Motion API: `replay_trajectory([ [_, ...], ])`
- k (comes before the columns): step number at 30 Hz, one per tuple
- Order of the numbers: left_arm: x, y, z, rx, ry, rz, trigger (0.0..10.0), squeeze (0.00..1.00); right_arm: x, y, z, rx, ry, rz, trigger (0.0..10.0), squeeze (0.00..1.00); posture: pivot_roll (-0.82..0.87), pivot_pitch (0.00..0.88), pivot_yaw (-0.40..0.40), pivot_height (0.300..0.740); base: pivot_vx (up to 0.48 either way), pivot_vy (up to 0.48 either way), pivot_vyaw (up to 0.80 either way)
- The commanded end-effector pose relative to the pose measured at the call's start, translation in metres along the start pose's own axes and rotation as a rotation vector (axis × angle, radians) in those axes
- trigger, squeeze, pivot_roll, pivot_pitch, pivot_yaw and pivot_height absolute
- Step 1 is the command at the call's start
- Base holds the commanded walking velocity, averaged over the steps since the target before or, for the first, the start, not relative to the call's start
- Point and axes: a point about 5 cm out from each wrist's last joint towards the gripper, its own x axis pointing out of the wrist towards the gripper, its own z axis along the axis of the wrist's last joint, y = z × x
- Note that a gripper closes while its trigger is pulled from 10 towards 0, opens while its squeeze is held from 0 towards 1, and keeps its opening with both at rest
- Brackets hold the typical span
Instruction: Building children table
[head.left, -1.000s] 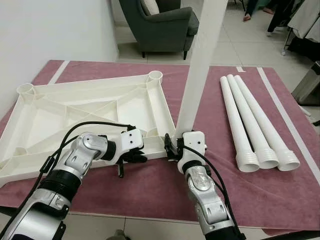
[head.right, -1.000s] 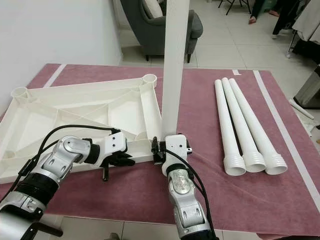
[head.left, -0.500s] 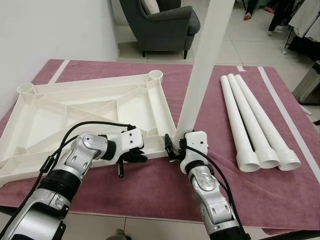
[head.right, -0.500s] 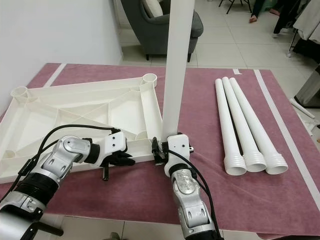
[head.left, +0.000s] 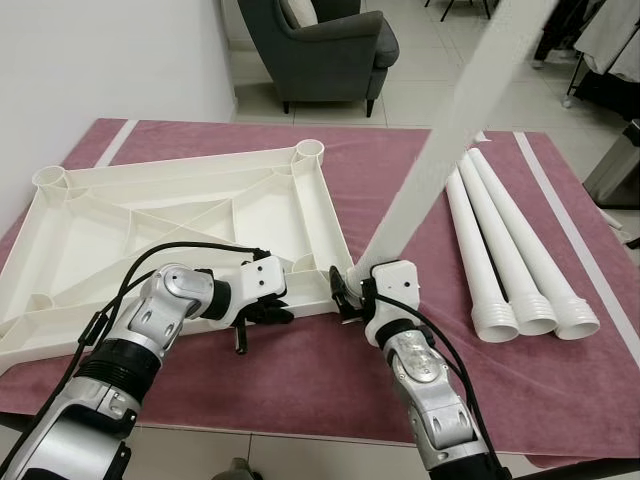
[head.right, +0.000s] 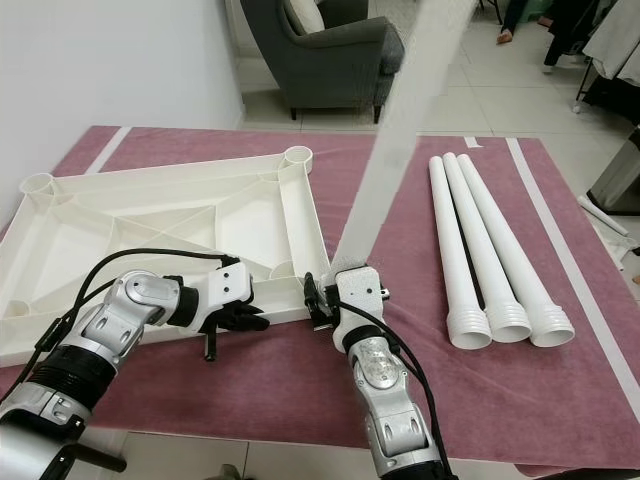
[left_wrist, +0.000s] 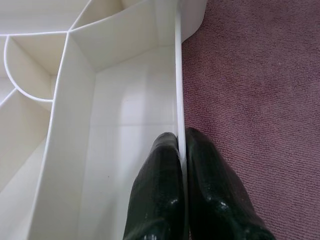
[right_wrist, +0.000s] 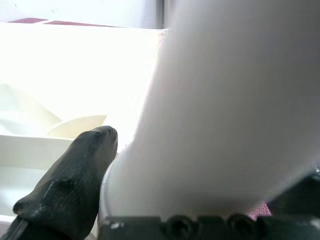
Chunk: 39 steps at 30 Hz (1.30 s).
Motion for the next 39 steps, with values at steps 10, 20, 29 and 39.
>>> replay_trajectory([
  [10,0.000,0.001,-0.008,-0.068,-0.044,0.110,10.0,0.00,0.000,0.004,0.019,-0.056,-0.103,0.094,0.0,0.00,0.08,0.044,0.025,0.740,0.000,0.000,0.00],
  [20,0.001,0.000,-0.010,-0.072,-0.042,0.111,10.0,0.00,-0.001,0.002,0.021,-0.067,-0.090,0.151,0.0,0.00,0.08,0.036,0.018,0.740,0.000,0.000,0.00],
  [29,0.001,0.000,-0.010,-0.072,-0.042,0.110,10.0,0.00,-0.003,-0.001,0.024,-0.069,-0.060,0.281,0.0,0.00,0.08,0.033,0.020,0.740,0.000,0.000,0.00],
  [39,0.000,0.002,-0.004,-0.046,-0.059,0.124,10.0,0.00,0.006,-0.015,0.013,-0.187,0.012,0.335,10.0,0.00,0.09,0.038,0.027,0.740,0.000,0.000,0.00],
])
